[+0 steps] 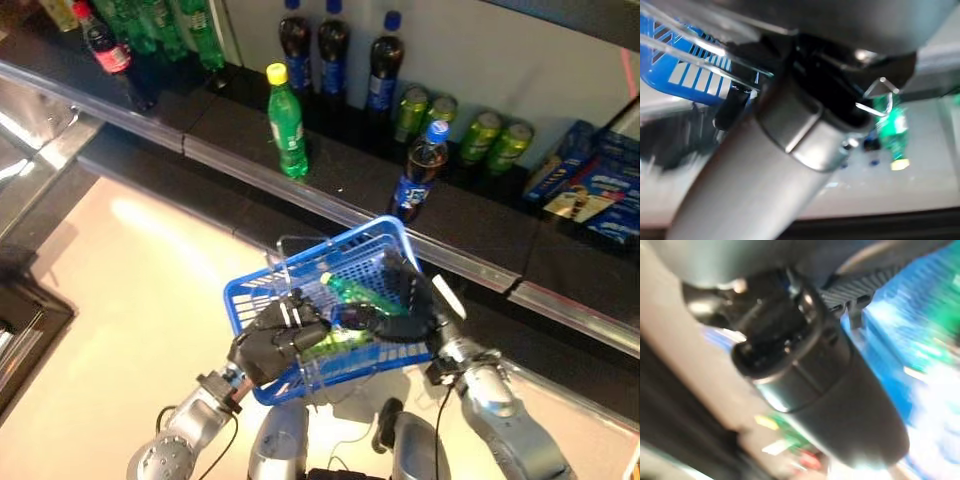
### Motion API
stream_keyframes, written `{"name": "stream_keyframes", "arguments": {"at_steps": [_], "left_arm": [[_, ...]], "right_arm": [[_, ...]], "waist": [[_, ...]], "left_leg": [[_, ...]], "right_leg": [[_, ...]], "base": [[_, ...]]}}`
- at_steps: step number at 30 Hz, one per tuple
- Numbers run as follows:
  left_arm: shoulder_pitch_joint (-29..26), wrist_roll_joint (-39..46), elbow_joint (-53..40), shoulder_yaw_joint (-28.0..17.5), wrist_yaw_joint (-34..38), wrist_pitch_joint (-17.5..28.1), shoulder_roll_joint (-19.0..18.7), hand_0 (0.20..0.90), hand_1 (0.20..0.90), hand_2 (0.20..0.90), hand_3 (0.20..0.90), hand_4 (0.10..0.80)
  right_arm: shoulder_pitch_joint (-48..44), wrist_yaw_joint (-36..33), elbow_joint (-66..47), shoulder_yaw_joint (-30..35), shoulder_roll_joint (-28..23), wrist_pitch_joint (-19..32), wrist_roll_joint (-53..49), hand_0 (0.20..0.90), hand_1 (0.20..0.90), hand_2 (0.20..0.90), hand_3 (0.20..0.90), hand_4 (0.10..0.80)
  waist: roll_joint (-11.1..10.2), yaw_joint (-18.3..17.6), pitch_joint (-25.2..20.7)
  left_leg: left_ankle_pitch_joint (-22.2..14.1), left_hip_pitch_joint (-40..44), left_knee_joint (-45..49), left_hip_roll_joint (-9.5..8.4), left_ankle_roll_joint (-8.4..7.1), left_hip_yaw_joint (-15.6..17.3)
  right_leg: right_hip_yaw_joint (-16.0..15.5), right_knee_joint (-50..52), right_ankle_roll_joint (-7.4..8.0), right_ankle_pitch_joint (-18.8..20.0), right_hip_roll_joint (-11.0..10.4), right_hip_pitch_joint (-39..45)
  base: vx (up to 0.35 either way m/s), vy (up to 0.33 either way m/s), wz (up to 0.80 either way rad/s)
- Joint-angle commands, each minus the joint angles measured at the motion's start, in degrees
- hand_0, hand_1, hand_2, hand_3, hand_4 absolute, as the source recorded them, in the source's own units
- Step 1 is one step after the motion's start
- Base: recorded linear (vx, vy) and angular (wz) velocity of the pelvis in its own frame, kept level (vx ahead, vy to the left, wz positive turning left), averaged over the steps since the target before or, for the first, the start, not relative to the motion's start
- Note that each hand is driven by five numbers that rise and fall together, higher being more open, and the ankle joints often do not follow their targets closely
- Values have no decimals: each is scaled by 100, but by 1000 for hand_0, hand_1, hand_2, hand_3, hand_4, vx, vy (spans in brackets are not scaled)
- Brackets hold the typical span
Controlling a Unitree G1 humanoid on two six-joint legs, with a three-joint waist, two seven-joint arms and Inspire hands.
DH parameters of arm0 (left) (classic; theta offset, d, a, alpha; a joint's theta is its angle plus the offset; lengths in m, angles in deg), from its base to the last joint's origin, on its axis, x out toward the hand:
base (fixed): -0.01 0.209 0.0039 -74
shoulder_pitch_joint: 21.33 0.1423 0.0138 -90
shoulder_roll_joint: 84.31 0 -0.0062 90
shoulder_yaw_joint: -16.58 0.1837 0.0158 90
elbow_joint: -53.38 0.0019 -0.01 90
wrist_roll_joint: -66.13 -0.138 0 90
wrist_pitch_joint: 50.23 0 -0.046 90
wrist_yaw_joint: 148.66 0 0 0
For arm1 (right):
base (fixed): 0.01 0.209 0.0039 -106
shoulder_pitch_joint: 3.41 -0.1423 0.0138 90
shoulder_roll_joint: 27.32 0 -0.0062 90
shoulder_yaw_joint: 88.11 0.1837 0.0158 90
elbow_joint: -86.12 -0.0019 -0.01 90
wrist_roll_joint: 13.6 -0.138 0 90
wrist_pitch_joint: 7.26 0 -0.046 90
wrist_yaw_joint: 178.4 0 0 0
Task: Pick up the drink and place into the basket.
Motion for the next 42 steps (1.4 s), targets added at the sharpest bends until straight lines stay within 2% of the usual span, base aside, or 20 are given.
{"name": "stream_keyframes", "arguments": {"at_steps": [1,2,8,13,17,22,25,26,30,35,37,42], "left_arm": [[-265,673,-960,-1165,-632,1712,35,300,300,300,200,100],[-218,569,-673,-1118,-618,1765,45,300,300,300,200,100],[-183,391,-234,-883,-435,1781,109,300,300,300,200,100],[-214,49,237,-705,-418,1889,165,300,300,300,200,100],[-130,-242,701,-735,-225,2077,198,300,300,300,200,100],[116,-689,1657,-927,236,2330,400,300,300,300,200,100],[1,-893,2304,-868,630,2450,492,300,300,300,200,100],[-120,-1140,2826,-832,829,2569,578,300,300,300,200,100],[-418,-1544,4009,-752,1147,2763,780,300,300,300,200,100],[-971,-1914,5587,-660,1595,2674,1023,300,300,300,200,100],[-1212,-2145,6247,-650,1749,2606,1094,300,300,300,200,100],[-1409,-2569,7104,-612,1992,2465,1197,300,300,300,200,100]], "right_arm": [[-31,1037,-415,114,-488,1301,-1265,900,900,900,900,800],[-74,1498,-532,111,-415,1360,-1776,900,900,900,900,800],[-179,2540,-618,76,-162,1494,-3004,900,900,900,900,800],[-199,3006,-491,-35,225,1329,-3740,900,900,900,900,800],[26,3005,-90,10,405,1191,-3685,900,900,900,900,800],[627,3349,793,87,479,746,-3477,900,900,900,900,800],[700,3293,1519,-108,606,555,-3016,900,900,900,900,800],[732,3250,2043,-245,666,441,-2778,900,900,900,900,800],[687,3162,3274,-515,875,416,-2188,900,900,900,900,800],[323,2615,5258,-925,1135,579,-961,900,900,900,900,800],[96,2186,6070,-1049,1241,591,-435,900,900,900,900,800],[-159,1734,7273,-1036,1361,607,-176,900,900,900,900,800]], "waist": [[71,4,-1422],[46,-33,-1525],[-30,-86,-1771],[-75,-130,-1959],[-109,-191,-2068],[-191,-321,-2205],[-216,-396,-2271],[-220,-436,-2307],[-225,-503,-2337],[-220,-556,-2337],[-220,-564,-2341],[-229,-533,-2372]], "left_leg": [[119,173,58,272,94,124],[137,244,-70,310,95,184],[170,388,-365,380,96,304],[224,503,-646,425,85,412],[289,581,-867,456,68,516],[395,678,-1189,507,6,711],[435,697,-1302,532,-26,807],[447,690,-1355,542,-39,836],[425,655,-1356,558,-80,897],[373,622,-1356,585,-125,923],[358,617,-1356,594,-133,930],[315,649,-1356,602,-136,935]], "right_leg": [[241,-737,141,551,-114,500],[292,-866,155,586,-78,532],[403,-1194,175,694,7,611],[465,-1464,174,803,82,664],[503,-1652,180,900,112,688],[569,-1992,226,1081,119,709],[582,-2135,236,1161,117,714],[573,-2225,246,1215,104,712],[548,-2388,272,1331,70,722],[461,-2546,295,1446,23,748],[443,-2573,302,1470,6,760],[411,-2614,313,1482,-2,810]], "base": [[-35,-50,-6],[-40,-53,-8],[-37,-48,-8],[-45,-47,8],[-49,-42,-7],[-48,-57,-11],[-38,-44,-9],[-45,-33,-8],[-37,-23,-8],[-32,-12,-7],[0,0,0],[4,-3,-1]]}}
